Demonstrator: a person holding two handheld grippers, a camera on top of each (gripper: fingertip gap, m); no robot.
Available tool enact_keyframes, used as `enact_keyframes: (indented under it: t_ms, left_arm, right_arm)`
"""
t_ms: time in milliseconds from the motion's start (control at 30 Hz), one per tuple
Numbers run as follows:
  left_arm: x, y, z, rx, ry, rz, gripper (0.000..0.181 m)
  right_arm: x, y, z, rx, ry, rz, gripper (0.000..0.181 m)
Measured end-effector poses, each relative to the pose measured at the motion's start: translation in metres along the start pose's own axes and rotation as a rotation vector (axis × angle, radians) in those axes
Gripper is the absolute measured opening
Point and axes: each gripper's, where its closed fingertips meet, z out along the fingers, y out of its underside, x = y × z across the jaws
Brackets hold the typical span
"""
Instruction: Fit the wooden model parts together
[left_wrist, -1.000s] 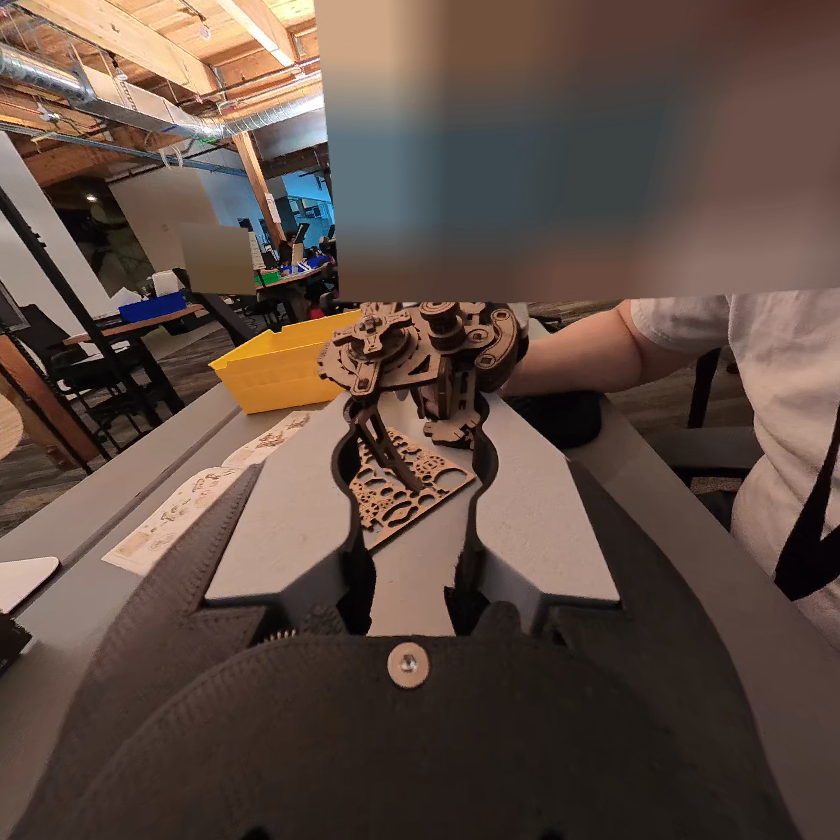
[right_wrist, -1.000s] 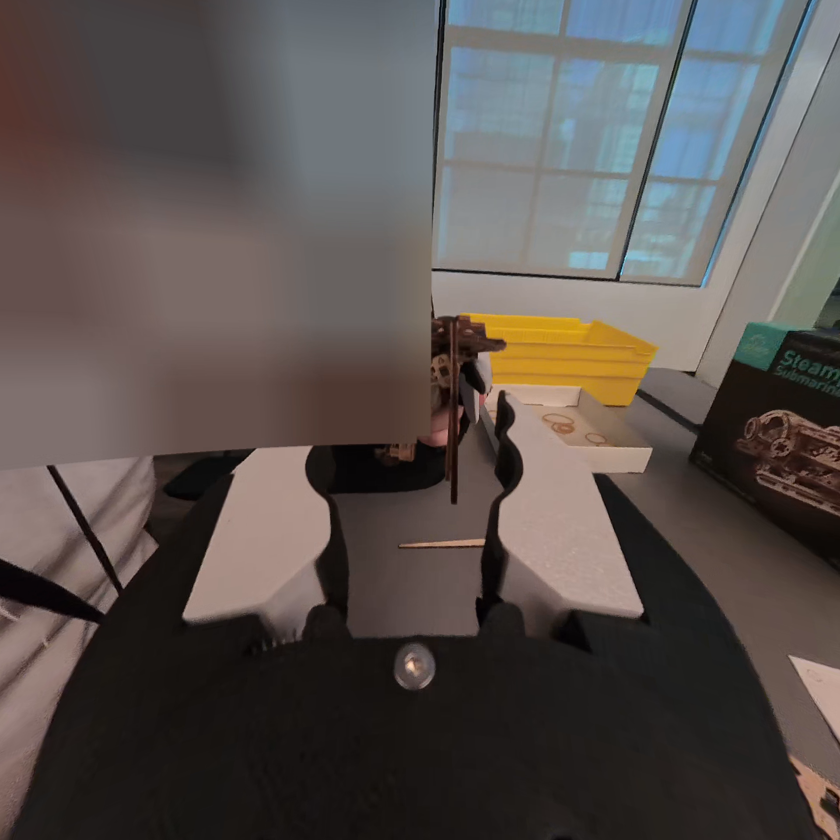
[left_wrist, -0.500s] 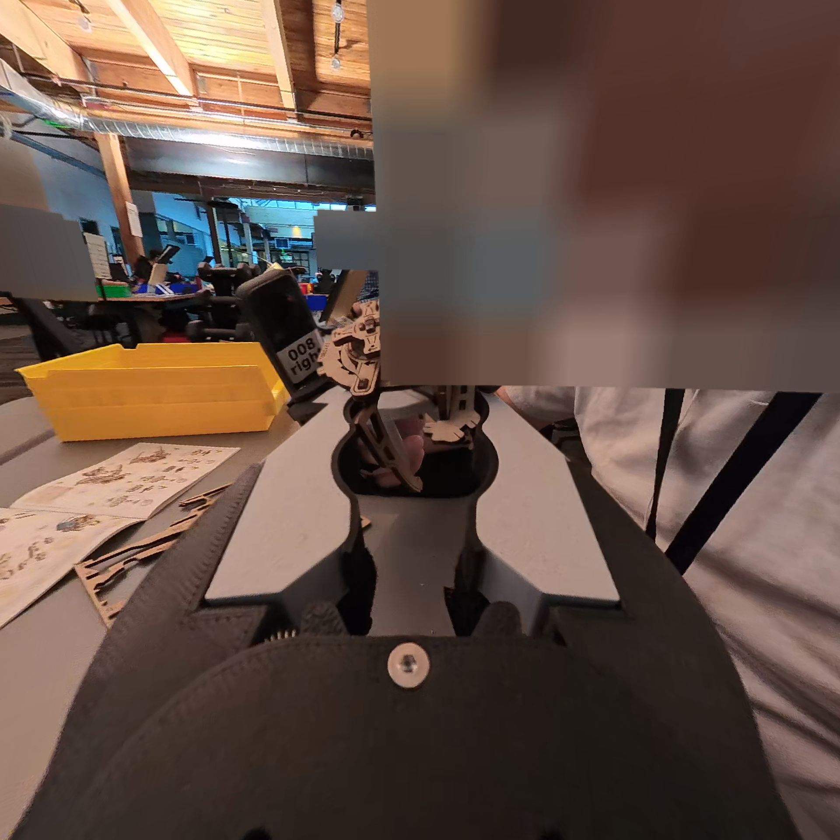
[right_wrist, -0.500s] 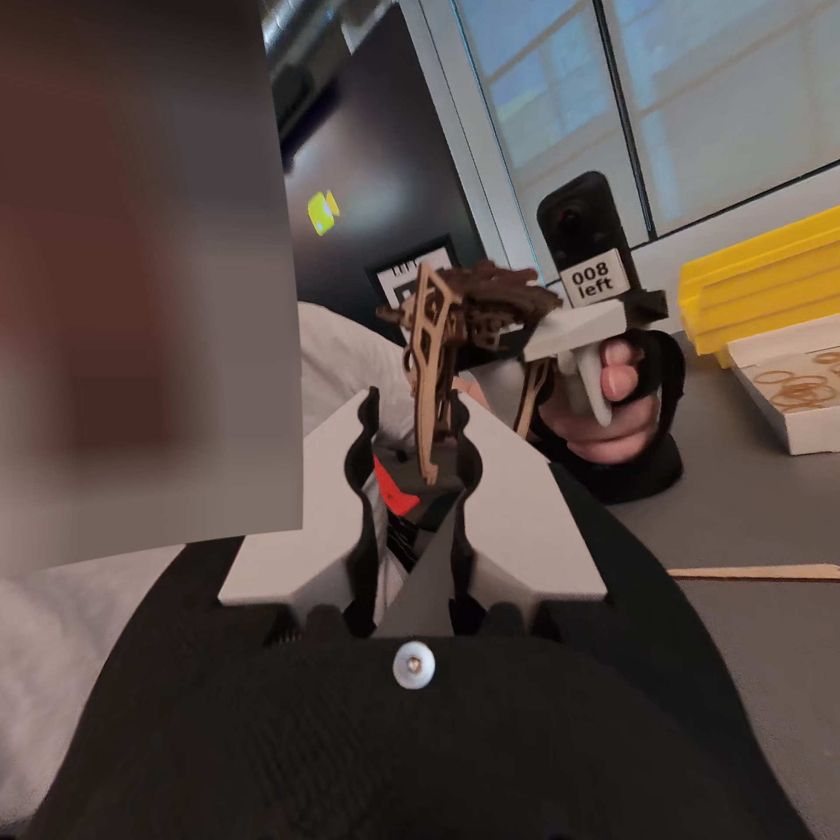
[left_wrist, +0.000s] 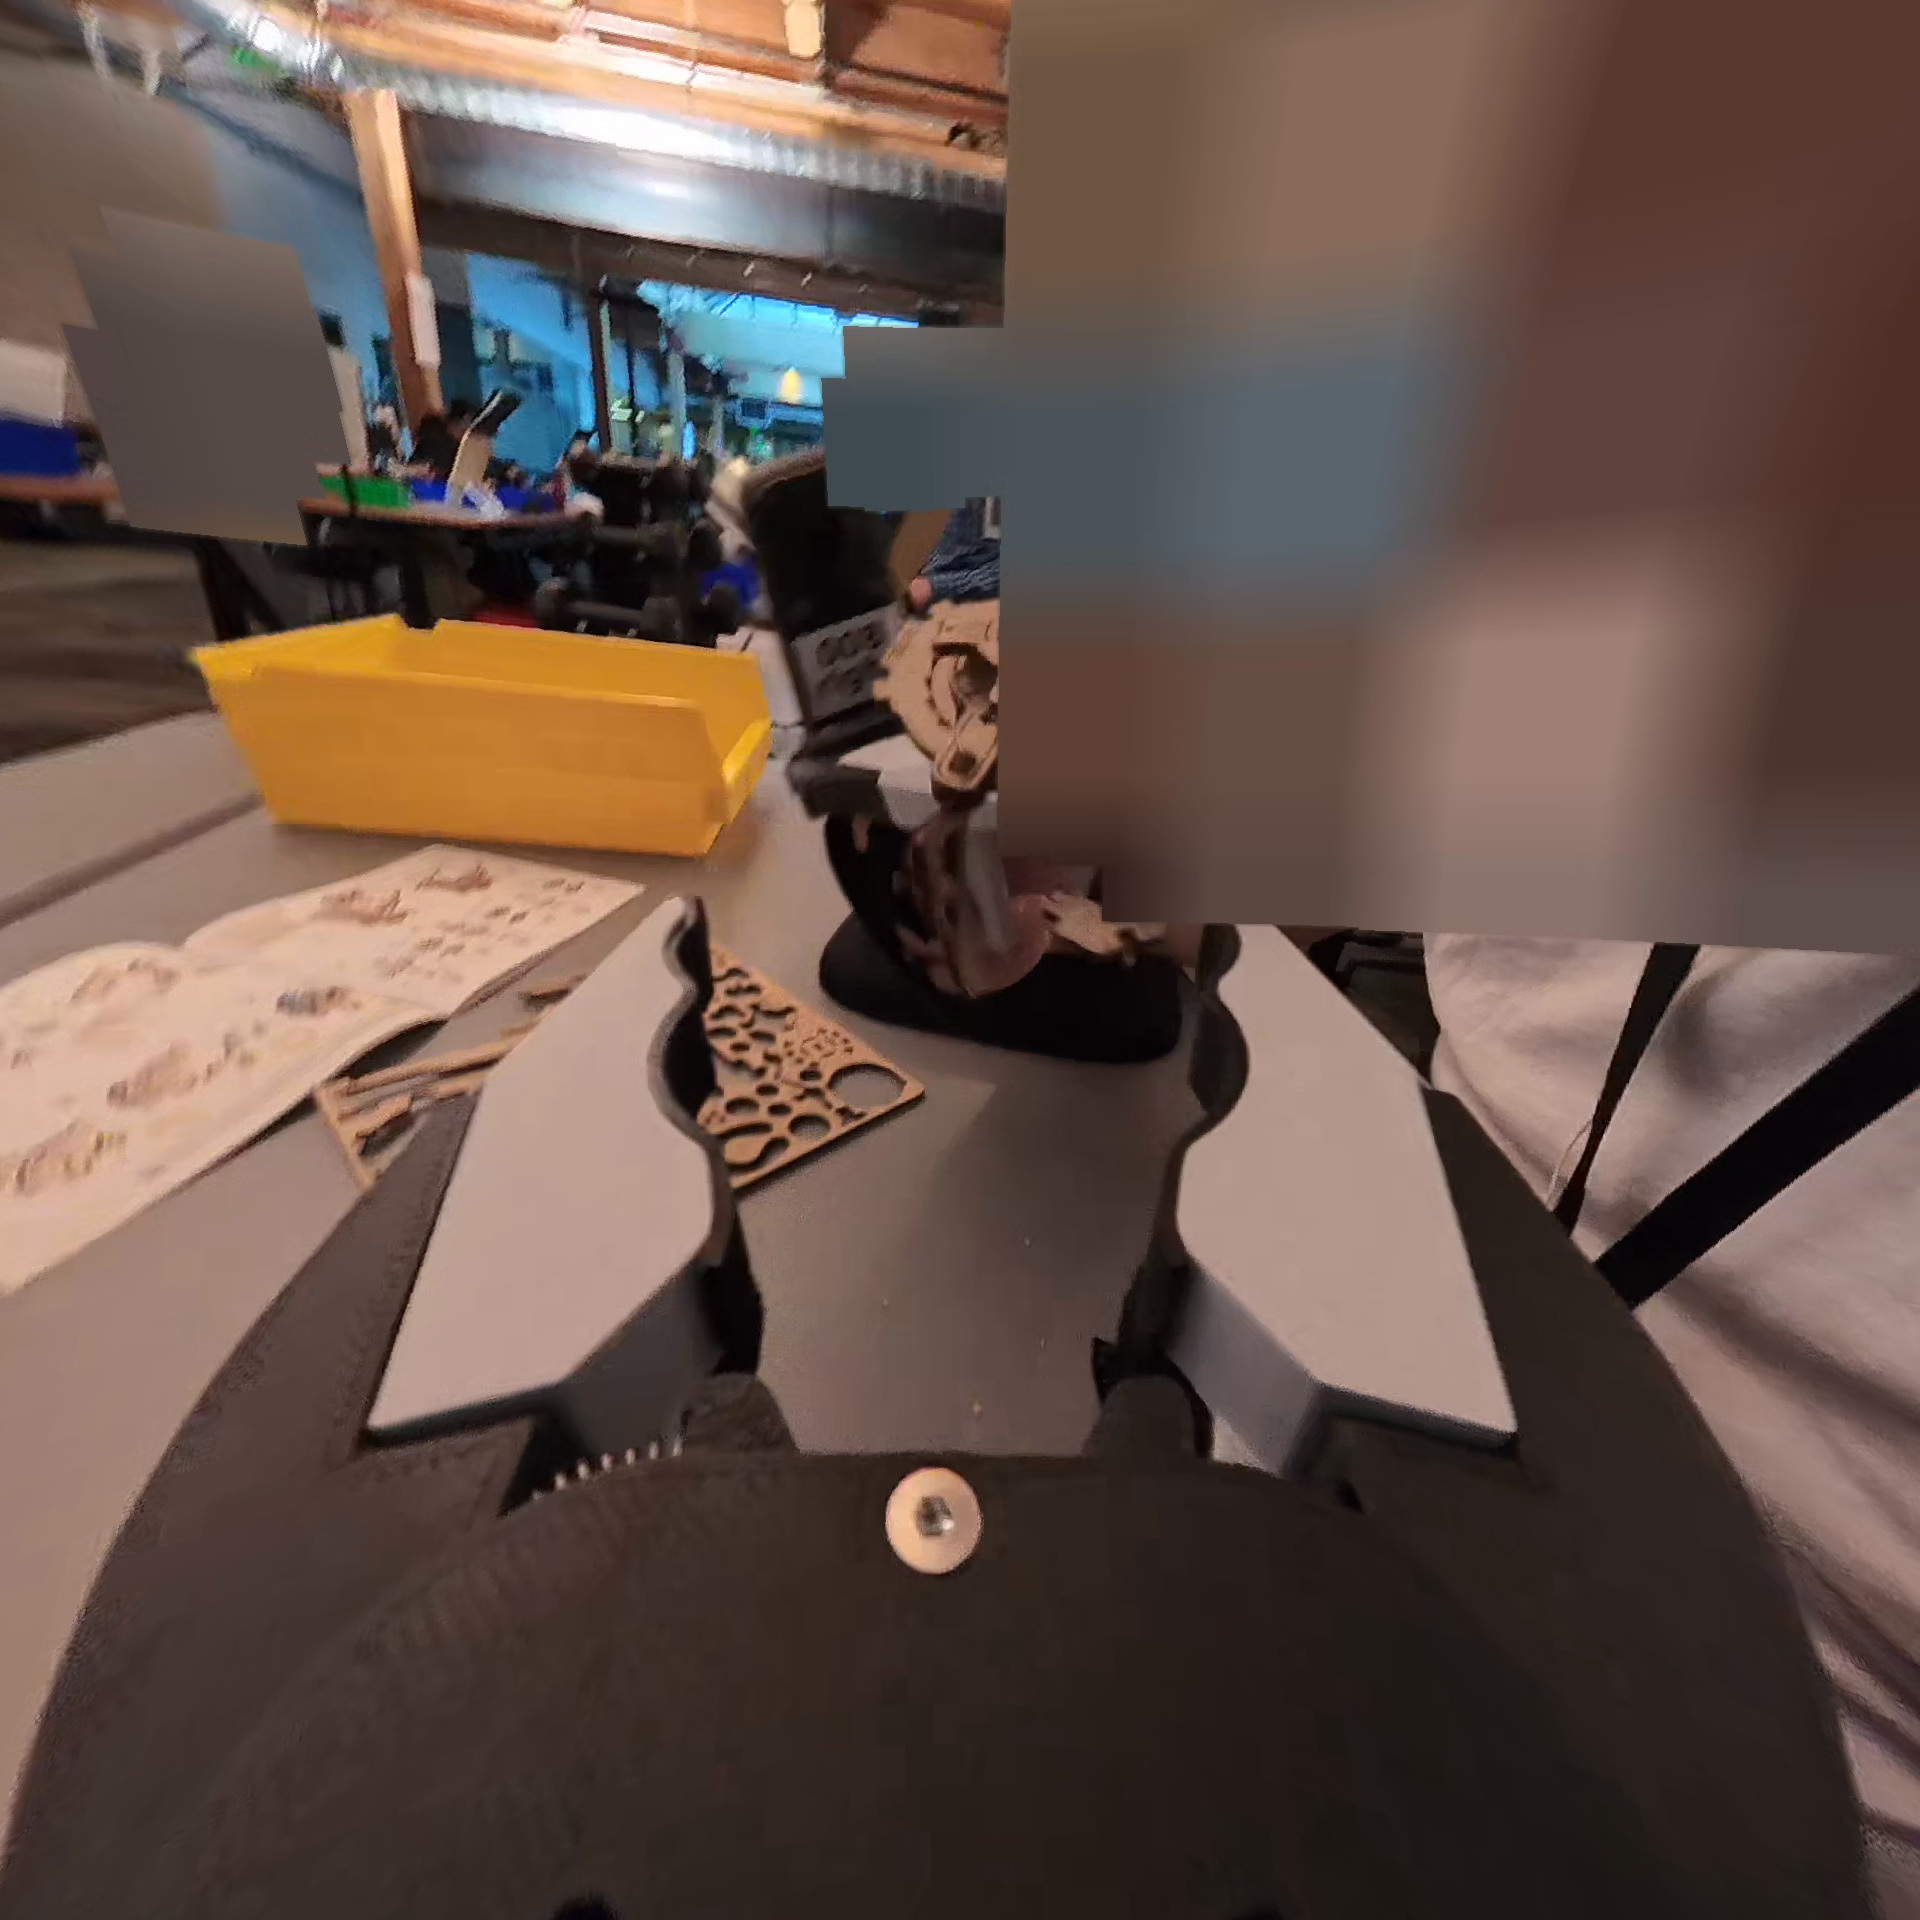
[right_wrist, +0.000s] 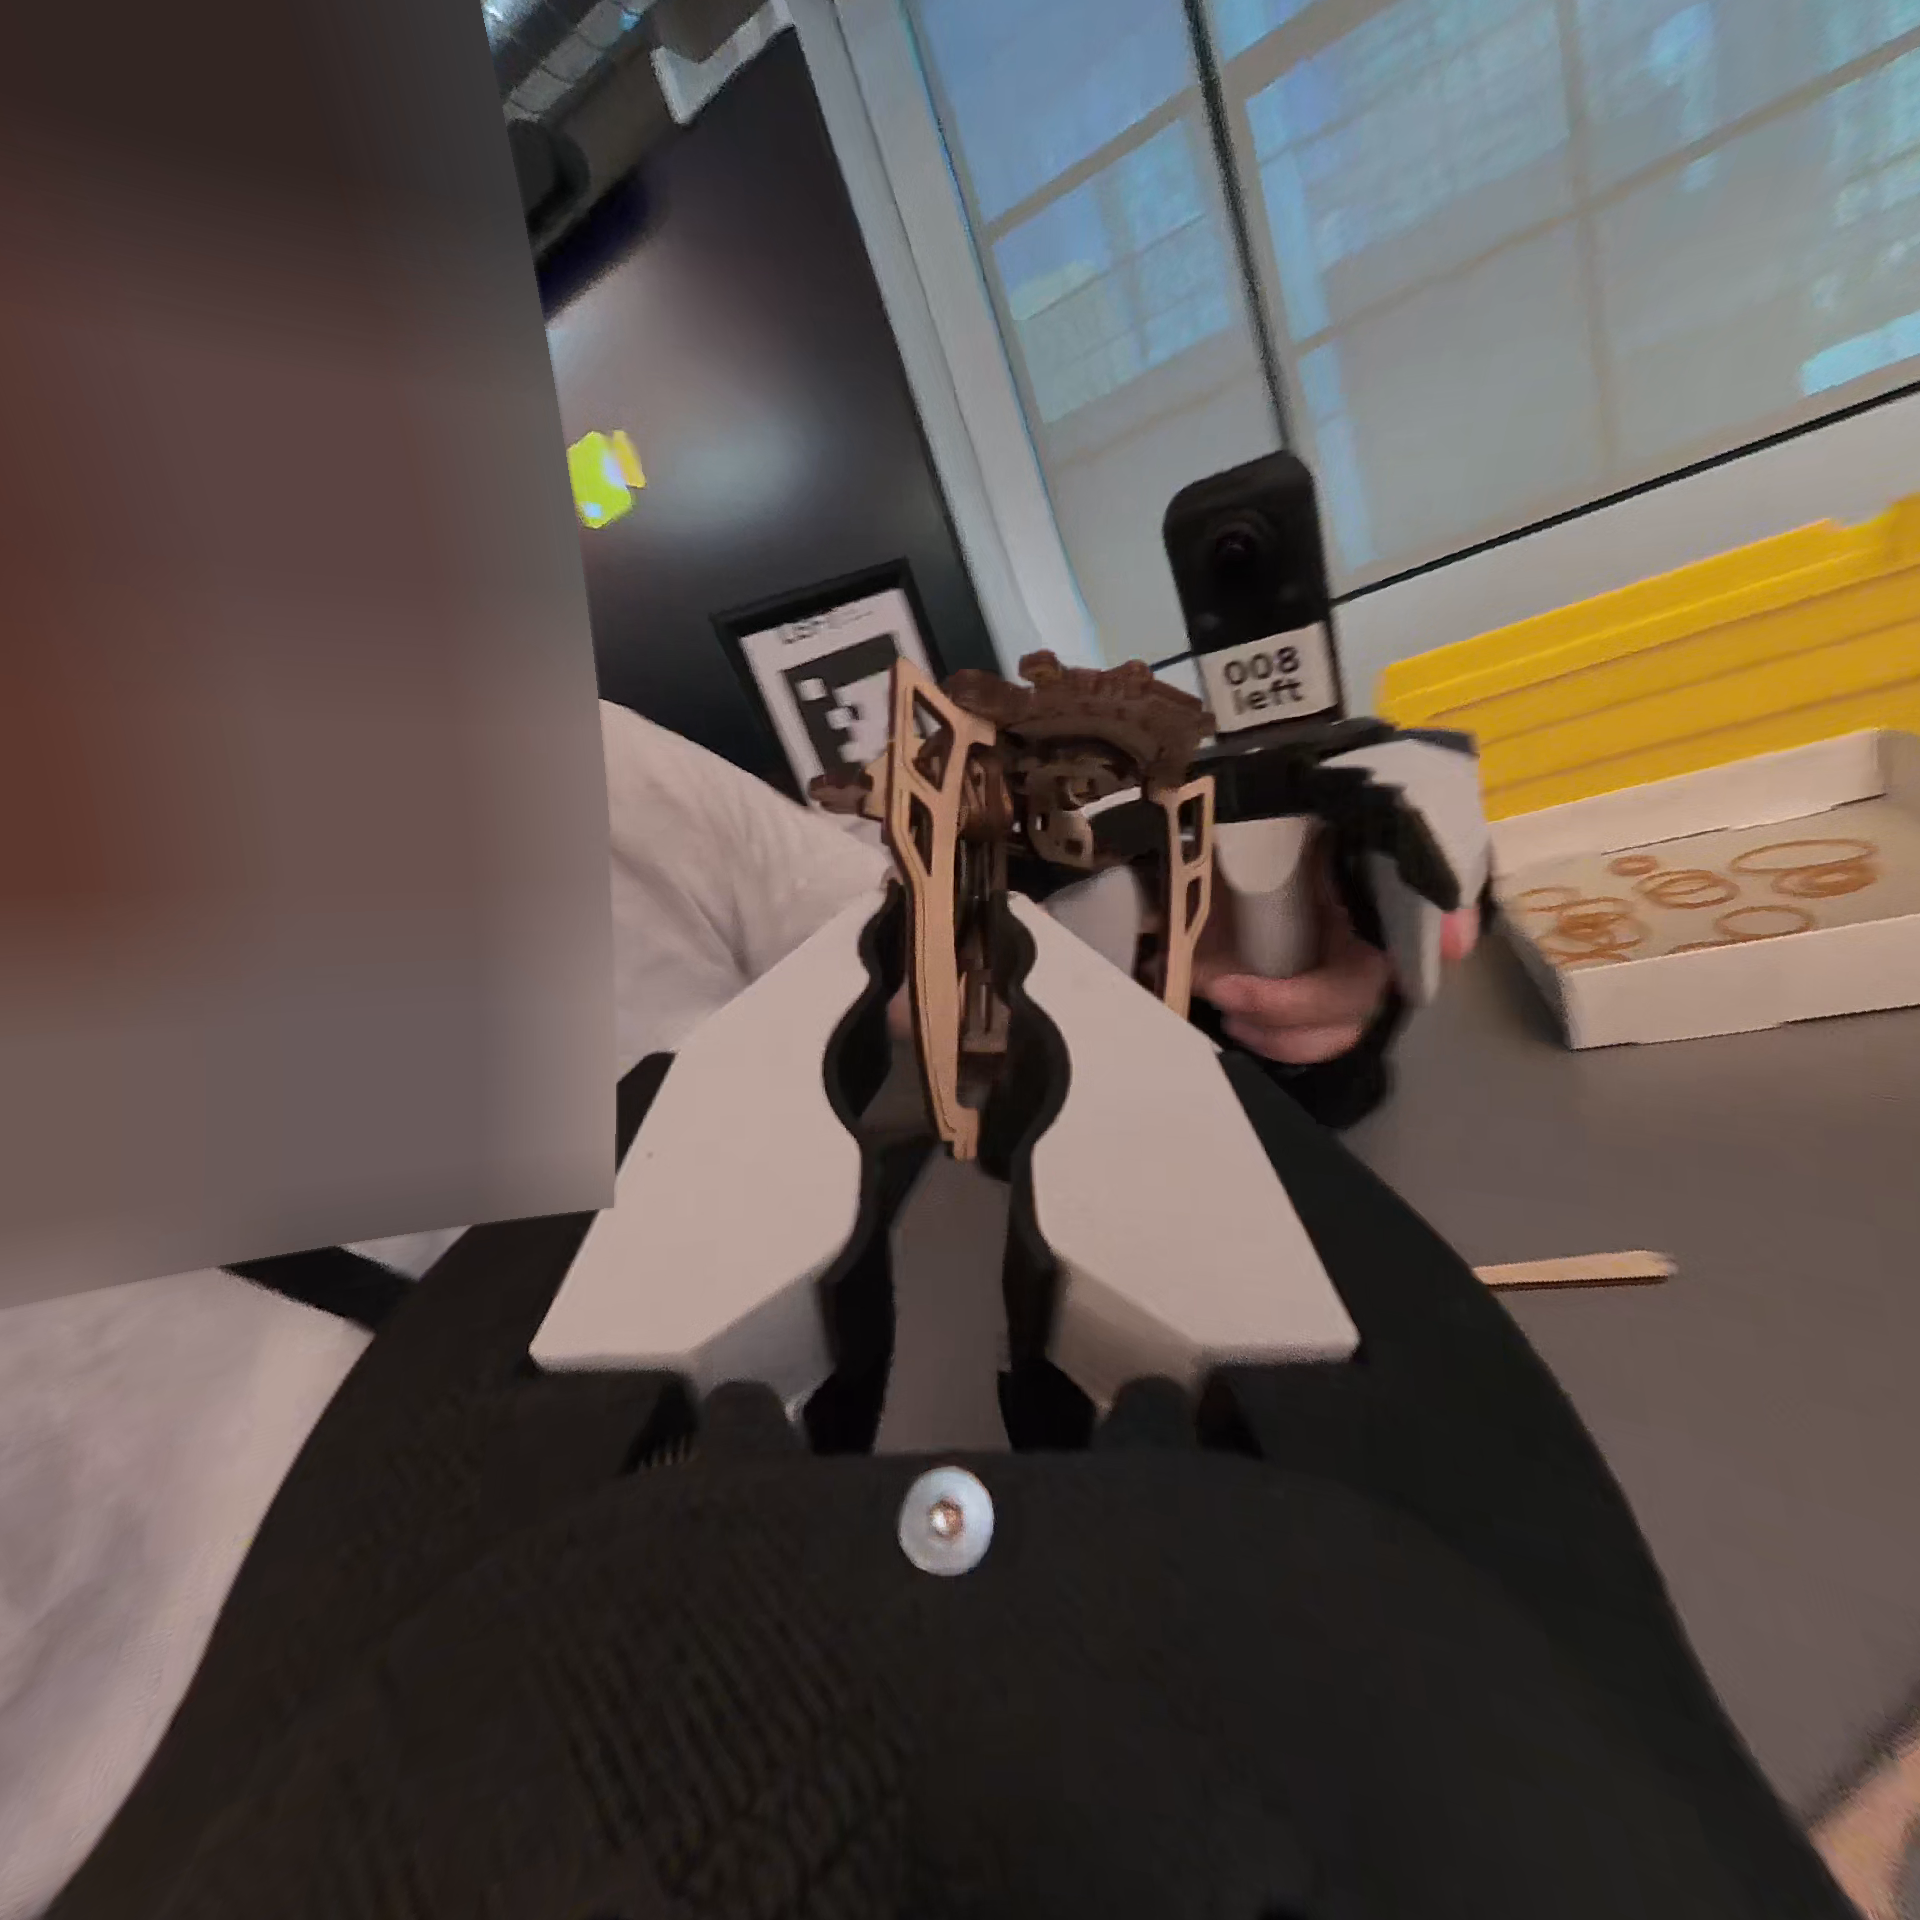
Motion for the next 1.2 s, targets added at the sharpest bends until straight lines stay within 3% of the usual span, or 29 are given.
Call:
enact_keyframes:
  t_ms: [33, 167, 233, 333, 433, 567, 733, 867, 967, 1100, 1200]
  left_arm:
    - [-0.007, 0.000, -0.004, -0.009, -0.018, -0.048, 0.097]
    - [-0.024, 0.003, -0.010, -0.066, -0.074, -0.172, 0.117]
    - [-0.023, 0.007, -0.005, -0.113, -0.109, -0.132, 0.122]
    - [-0.029, 0.019, 0.006, -0.186, -0.219, -0.094, 0.120]
    - [-0.035, 0.038, 0.010, -0.246, -0.270, -0.100, 0.116]
    - [-0.034, 0.052, 0.011, -0.296, -0.257, -0.011, 0.105]
    - [-0.022, 0.056, 0.014, -0.317, -0.203, 0.153, 0.070]
    - [-0.021, 0.049, 0.013, -0.312, -0.252, 0.349, 0.069]
    - [-0.020, 0.038, 0.011, -0.305, -0.316, 0.547, 0.069]
    - [-0.018, 0.026, 0.007, -0.306, -0.397, 0.778, 0.069]
    - [-0.014, 0.025, 0.008, -0.306, -0.392, 0.818, 0.069]
  right_arm:
    - [0.006, -0.003, -0.004, -0.001, 0.062, -0.066, 0.013]
    - [0.032, -0.005, -0.021, -0.150, 0.361, -0.447, 0.013]
    - [0.044, 0.000, -0.027, -0.283, 0.507, -0.668, 0.013]
    - [0.051, 0.010, -0.026, -0.414, 0.609, -0.876, 0.010]
    - [0.058, 0.026, -0.024, -0.510, 0.615, -0.922, 0.010]
    - [0.054, 0.027, -0.021, -0.516, 0.606, -0.991, 0.010]
    - [0.046, 0.029, -0.015, -0.494, 0.552, -1.033, 0.011]
    - [0.040, 0.027, -0.012, -0.471, 0.530, -1.082, 0.013]
    - [0.037, 0.017, -0.013, -0.433, 0.548, -1.095, 0.028]
    - [0.029, 0.013, -0.015, -0.421, 0.496, -1.112, 0.029]
    - [0.023, 0.017, -0.013, -0.422, 0.447, -1.102, 0.028]
